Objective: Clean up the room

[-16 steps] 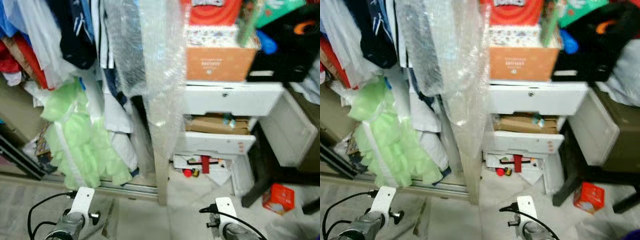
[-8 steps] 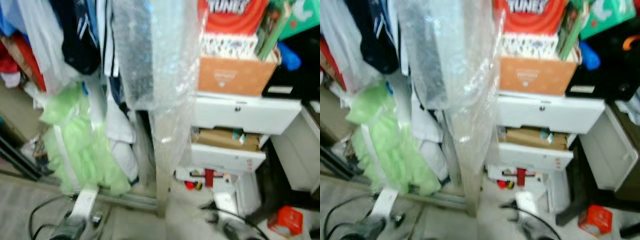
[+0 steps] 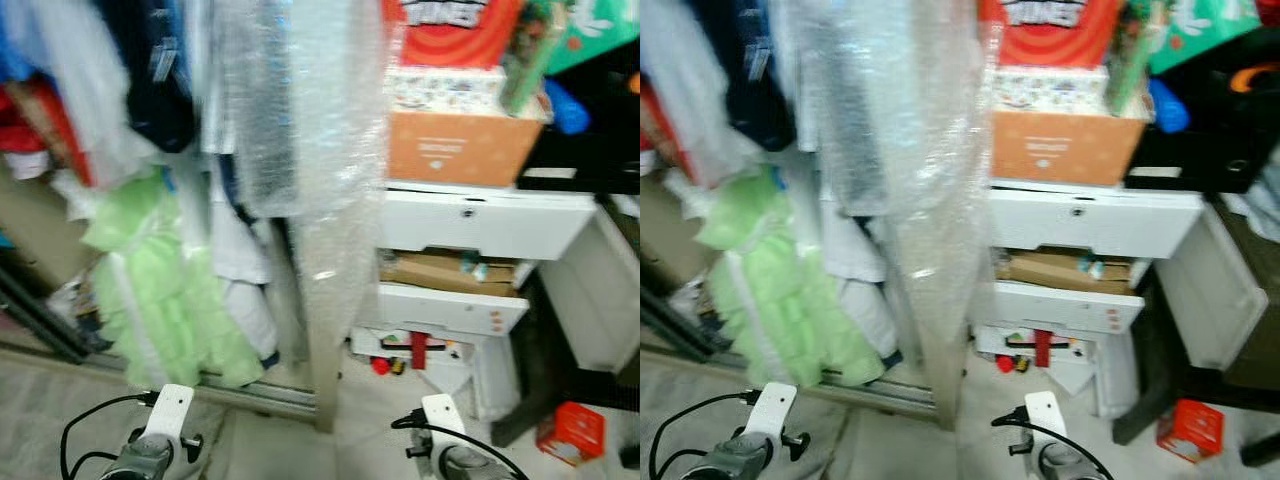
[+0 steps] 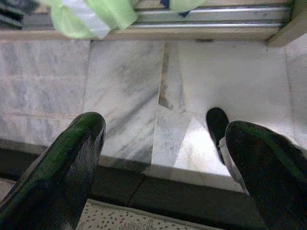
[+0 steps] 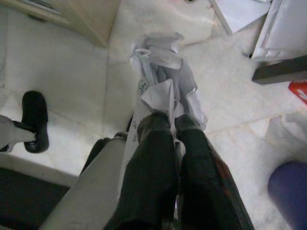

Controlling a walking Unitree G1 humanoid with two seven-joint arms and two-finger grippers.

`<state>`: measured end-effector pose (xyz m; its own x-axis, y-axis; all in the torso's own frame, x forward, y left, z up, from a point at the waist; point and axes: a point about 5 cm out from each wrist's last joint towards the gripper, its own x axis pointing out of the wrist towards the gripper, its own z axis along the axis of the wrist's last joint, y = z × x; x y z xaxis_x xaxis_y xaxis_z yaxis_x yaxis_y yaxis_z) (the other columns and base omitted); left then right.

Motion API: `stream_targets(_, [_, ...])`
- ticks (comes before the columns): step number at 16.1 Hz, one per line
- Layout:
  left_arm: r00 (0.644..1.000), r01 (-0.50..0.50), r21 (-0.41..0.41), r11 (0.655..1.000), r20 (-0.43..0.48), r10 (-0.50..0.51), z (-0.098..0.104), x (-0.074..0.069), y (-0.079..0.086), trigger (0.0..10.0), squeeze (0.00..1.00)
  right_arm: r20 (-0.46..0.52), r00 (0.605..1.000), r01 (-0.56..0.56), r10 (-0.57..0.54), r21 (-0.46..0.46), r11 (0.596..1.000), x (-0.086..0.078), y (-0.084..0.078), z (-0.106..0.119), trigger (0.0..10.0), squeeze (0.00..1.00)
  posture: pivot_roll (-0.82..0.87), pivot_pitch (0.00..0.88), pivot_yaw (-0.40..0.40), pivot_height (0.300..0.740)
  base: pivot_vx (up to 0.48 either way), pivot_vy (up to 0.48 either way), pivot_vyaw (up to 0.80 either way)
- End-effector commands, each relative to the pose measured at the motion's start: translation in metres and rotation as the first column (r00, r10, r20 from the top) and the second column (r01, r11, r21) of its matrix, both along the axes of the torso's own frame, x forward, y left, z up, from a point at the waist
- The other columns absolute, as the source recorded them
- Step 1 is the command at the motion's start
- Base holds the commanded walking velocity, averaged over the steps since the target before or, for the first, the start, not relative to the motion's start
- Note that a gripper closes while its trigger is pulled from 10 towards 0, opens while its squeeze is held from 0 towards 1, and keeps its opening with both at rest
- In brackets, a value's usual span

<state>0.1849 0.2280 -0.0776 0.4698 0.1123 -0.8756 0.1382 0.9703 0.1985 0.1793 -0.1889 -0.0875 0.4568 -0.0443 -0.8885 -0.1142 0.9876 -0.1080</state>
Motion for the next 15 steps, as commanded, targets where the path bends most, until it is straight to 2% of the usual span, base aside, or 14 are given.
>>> stream_targets(1, [1.0, 0.004, -0.001, 1.0, 0.013, -0.004, 0.002, 0.005, 0.0, 10.0, 0.0, -0.001, 1.0, -0.013, 0.013, -0.014, 1.0, 0.001, -0.002, 0.001, 10.0, 0.0, 0.02, 0.0, 0.069, 0.74, 0.0, -0.48, 0.0])
stream_targets(11, [1.0, 0.008, 0.009, 1.0, 0.022, -0.008, 0.004, 0.007, 0.0, 10.0, 0.0, 0.018, 0.999, -0.035, 0.036, -0.037, 0.999, 0.005, -0.003, 0.003, 10.0, 0.0, 0.02, 0.0, 0.064, 0.74, 0.0, -0.475, 0.0])
stream_targets(15, [0.997, -0.07, 0.03, 0.997, 0.043, 0.069, 0.007, 0.008, 0.013, 10.0, 0.0, 0.08, 0.996, 0.05, -0.048, -0.019, 0.999, 0.006, -0.004, 0.004, 10.0, 0.0, 0.02, 0.0, 0.063, 0.74, 0.0, 0.0, 0.0])
